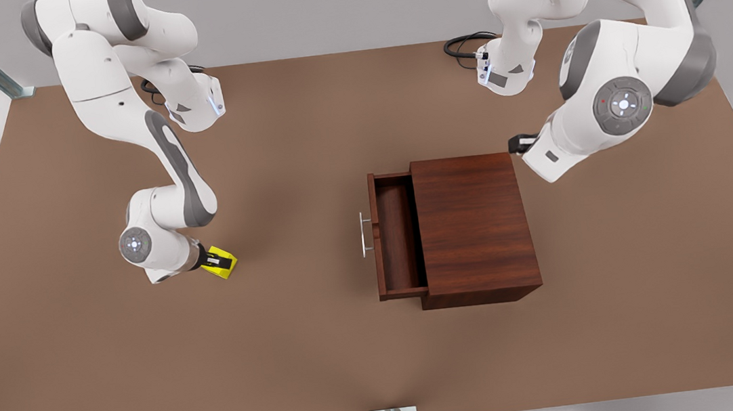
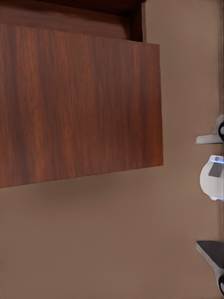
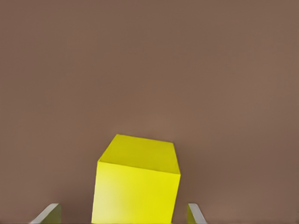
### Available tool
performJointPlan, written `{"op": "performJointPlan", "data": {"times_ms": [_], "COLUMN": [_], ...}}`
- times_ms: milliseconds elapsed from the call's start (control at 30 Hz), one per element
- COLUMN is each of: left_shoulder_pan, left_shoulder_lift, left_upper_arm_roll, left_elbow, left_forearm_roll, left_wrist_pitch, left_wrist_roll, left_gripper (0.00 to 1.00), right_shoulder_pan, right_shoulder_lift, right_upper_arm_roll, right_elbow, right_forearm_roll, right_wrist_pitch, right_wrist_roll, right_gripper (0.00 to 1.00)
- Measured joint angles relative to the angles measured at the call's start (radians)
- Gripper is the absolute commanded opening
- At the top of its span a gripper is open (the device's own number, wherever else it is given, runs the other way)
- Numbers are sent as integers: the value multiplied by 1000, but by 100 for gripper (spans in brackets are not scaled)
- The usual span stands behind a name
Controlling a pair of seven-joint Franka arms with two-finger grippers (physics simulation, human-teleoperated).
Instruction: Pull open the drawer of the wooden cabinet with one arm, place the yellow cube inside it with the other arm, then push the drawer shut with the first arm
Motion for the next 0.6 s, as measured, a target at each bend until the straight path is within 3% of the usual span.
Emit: {"op": "performJointPlan", "data": {"times_ms": [600], "left_shoulder_pan": [2], "left_shoulder_lift": [-2], "left_upper_arm_roll": [-15], "left_elbow": [37], "left_forearm_roll": [-18], "left_wrist_pitch": [-72], "left_wrist_roll": [36], "left_gripper": [100], "right_shoulder_pan": [7], "right_shoulder_lift": [84], "right_upper_arm_roll": [-2], "right_elbow": [-4], "right_forearm_roll": [-11], "right_wrist_pitch": [37], "right_wrist_roll": [-22], "right_gripper": [100]}}
